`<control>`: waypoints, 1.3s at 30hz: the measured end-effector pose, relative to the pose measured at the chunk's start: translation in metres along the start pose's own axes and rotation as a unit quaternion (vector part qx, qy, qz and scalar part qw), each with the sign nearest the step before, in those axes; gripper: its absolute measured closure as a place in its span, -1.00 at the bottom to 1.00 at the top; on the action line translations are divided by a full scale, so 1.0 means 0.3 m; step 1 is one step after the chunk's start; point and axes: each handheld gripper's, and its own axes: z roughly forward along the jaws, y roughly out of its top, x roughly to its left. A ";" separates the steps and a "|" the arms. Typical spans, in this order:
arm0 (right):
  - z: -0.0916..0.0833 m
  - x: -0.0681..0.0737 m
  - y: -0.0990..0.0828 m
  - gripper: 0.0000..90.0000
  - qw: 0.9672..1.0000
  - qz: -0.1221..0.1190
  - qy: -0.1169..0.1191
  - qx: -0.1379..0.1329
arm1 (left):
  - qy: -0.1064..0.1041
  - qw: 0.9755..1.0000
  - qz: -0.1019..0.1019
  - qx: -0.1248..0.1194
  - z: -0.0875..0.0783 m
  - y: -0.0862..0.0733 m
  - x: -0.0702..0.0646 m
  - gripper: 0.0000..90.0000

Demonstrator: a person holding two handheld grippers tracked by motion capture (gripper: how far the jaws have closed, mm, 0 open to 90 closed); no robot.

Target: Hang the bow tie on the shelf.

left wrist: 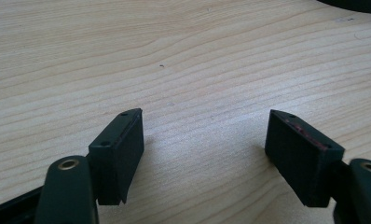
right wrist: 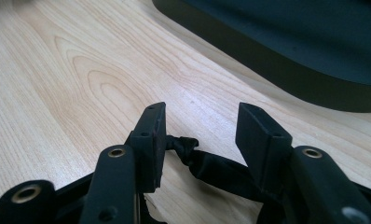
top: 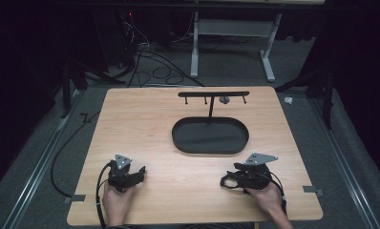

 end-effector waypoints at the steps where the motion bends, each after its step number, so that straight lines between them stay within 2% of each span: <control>1: 0.002 0.001 0.001 0.22 1.000 0.000 0.001 0.002 | 0.000 1.000 0.000 0.000 0.000 0.000 0.000 -0.37; 7: 0.030 0.002 0.000 0.28 1.000 -0.009 0.007 0.021 | 0.000 1.000 0.000 0.000 0.000 0.000 0.000 -0.37; 12: 0.049 -0.007 -0.009 0.39 0.999 -0.005 0.013 0.035 | 0.000 1.000 -0.001 -0.002 0.001 0.000 0.000 -0.36; 23: 0.058 -0.013 -0.011 0.47 0.999 -0.005 0.024 0.039 | 0.000 1.000 -0.001 -0.001 0.000 0.000 0.000 -0.36; 28: 0.071 -0.004 -0.018 0.54 0.998 -0.012 0.025 0.048 | 0.000 1.000 -0.001 -0.001 0.000 0.000 0.000 -0.36; 30: 0.071 -0.002 -0.019 0.66 0.998 -0.017 0.022 0.049 | 0.000 1.000 -0.001 -0.001 0.000 0.000 0.000 -0.36; 39: 0.070 0.008 -0.016 0.78 0.998 -0.038 0.020 0.055 | 0.000 1.000 -0.001 -0.002 0.001 0.000 0.000 -0.36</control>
